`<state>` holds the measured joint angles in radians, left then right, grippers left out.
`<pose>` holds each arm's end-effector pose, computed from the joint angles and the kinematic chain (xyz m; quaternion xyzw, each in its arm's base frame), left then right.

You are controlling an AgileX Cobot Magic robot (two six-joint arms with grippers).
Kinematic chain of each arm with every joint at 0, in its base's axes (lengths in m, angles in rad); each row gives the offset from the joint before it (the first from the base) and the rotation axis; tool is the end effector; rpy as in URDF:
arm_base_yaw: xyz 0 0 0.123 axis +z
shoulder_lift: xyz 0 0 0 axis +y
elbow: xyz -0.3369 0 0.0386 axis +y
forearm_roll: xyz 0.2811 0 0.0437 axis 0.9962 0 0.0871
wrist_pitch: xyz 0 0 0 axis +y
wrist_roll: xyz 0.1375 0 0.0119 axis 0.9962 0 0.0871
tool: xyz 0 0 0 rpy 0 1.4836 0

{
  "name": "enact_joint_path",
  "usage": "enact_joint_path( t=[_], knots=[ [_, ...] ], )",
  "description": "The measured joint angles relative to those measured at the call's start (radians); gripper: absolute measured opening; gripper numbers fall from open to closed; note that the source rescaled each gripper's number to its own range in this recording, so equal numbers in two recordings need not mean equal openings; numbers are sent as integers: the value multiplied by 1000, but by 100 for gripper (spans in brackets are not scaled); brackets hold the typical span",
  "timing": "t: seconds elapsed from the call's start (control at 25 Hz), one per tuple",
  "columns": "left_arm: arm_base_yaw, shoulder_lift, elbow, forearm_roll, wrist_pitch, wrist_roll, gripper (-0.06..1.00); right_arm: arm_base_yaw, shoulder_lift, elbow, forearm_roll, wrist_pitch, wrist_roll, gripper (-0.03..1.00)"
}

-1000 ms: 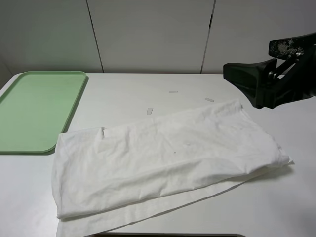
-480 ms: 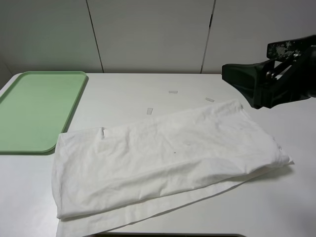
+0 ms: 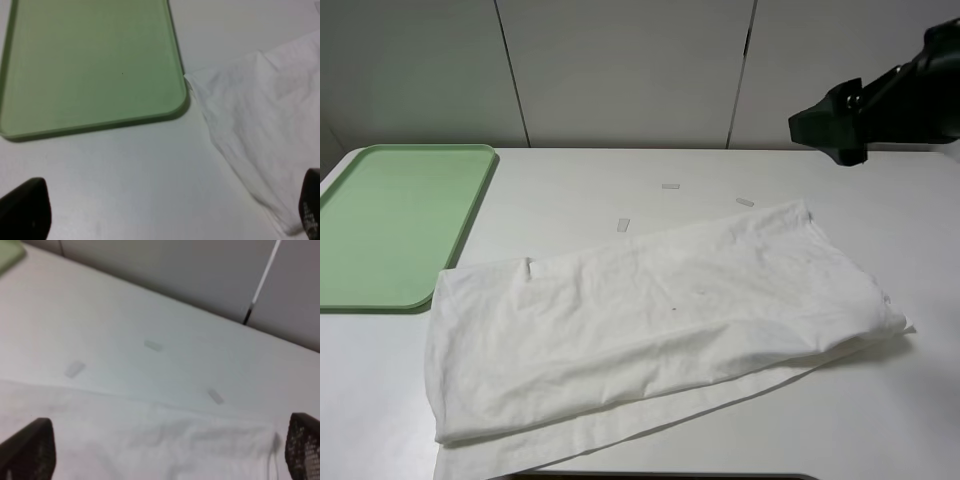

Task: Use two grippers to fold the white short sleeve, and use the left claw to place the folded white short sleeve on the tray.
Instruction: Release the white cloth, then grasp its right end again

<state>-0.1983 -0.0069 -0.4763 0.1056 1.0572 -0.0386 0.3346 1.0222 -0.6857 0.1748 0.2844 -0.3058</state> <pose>0.0153 0.0099 0.2645 0.0667 0.8529 -0.0085 0.5178 0.2395 0.0904 0.3093 -0.2148 0.8403 0.0699 0.4928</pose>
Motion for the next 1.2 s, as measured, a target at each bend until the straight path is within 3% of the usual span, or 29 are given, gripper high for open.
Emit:
enact_joint_path(
  t=[0.04,0.28,0.52,0.72,0.92,1.2],
  knots=[
    [0,0,0,0,0,0,100,0,0,0,0,0,0,100],
    [0,0,0,0,0,0,100,-33,196,-225,15,218,-68,100],
    [0,0,0,0,0,0,100,-146,324,-288,77,255,-94,100],
    [0,0,0,0,0,0,100,-271,479,-350,164,319,-173,100],
    [0,0,0,0,0,0,100,-378,672,-418,186,399,-258,100],
    [0,0,0,0,0,0,100,-434,796,-434,187,396,-349,100]
  ],
)
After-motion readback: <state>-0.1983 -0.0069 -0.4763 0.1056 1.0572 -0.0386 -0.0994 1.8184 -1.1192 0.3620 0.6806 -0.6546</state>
